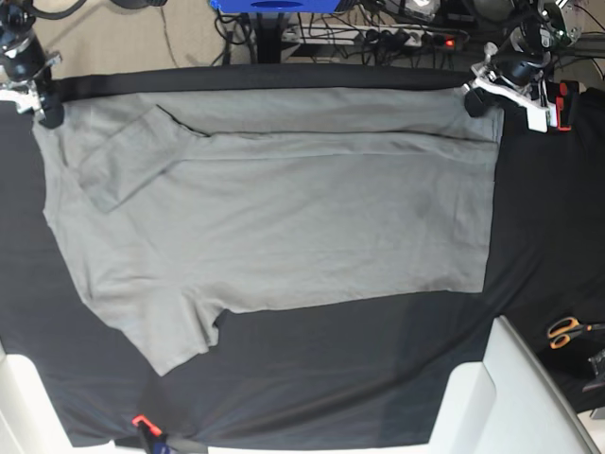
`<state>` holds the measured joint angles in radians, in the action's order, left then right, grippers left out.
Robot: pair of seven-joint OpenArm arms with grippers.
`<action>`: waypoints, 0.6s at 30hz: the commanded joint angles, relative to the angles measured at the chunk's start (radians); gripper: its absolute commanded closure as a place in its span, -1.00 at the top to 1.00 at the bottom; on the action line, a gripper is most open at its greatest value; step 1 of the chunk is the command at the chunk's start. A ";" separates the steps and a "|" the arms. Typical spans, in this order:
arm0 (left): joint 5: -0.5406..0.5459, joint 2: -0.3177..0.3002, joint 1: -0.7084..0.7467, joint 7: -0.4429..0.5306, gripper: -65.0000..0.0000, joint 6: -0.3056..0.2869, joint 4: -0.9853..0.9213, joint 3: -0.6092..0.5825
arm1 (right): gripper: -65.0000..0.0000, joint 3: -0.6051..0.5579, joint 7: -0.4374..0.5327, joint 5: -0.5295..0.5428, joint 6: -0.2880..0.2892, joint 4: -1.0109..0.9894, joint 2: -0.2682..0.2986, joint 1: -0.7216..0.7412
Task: Fold the T-shirt properly
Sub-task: 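Grasp the folded edge with both grippers and drag it toward the arms, then move both grippers down along the shirt's sides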
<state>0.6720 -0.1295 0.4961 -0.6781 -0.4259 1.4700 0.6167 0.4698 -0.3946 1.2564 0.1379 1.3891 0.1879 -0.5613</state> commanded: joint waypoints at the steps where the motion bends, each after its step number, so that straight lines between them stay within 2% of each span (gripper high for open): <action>1: 0.013 -0.014 0.005 0.011 -0.25 -0.004 0.004 0.009 | 0.04 0.013 0.010 0.016 0.010 0.011 0.002 -0.012; 3: 0.013 -0.015 0.008 0.011 0.01 -0.004 -0.009 0.010 | 0.33 0.045 0.006 0.015 0.010 0.011 -0.005 -0.012; 4: 0.013 -0.015 0.011 0.011 0.11 -0.004 -0.009 0.024 | 0.39 0.062 0.006 0.012 0.010 0.011 -0.015 -0.012; 6: 0.013 -0.008 0.013 0.011 0.22 -0.004 -0.007 0.098 | 0.39 0.091 0.006 0.012 0.010 0.019 -0.021 -0.013; 9: 0.012 -0.015 0.003 0.011 0.26 -0.004 -0.001 0.220 | 0.39 0.129 0.006 0.012 0.010 0.019 -0.008 -0.010; 11: 0.012 -0.048 -0.010 0.011 0.26 -0.004 0.011 0.273 | 0.39 0.145 0.006 0.012 0.010 0.012 0.035 0.005; 15: 0.012 -0.135 -0.052 0.010 0.26 -0.004 0.045 0.277 | 0.39 0.142 0.006 -0.016 0.016 -0.020 0.143 0.103; 17: 0.012 -0.166 -0.087 0.010 0.26 -0.004 0.053 0.277 | 0.40 0.131 0.004 -0.091 0.029 -0.069 0.196 0.198; 18: 0.012 -0.174 -0.110 0.010 0.26 -0.004 0.051 0.277 | 0.40 0.105 0.004 -0.151 0.055 -0.103 0.219 0.258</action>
<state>0.6785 -0.2901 0.3820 -0.6781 -0.4335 1.5093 0.8867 0.5739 -0.3954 1.0874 0.1875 1.2739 0.3885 -0.3073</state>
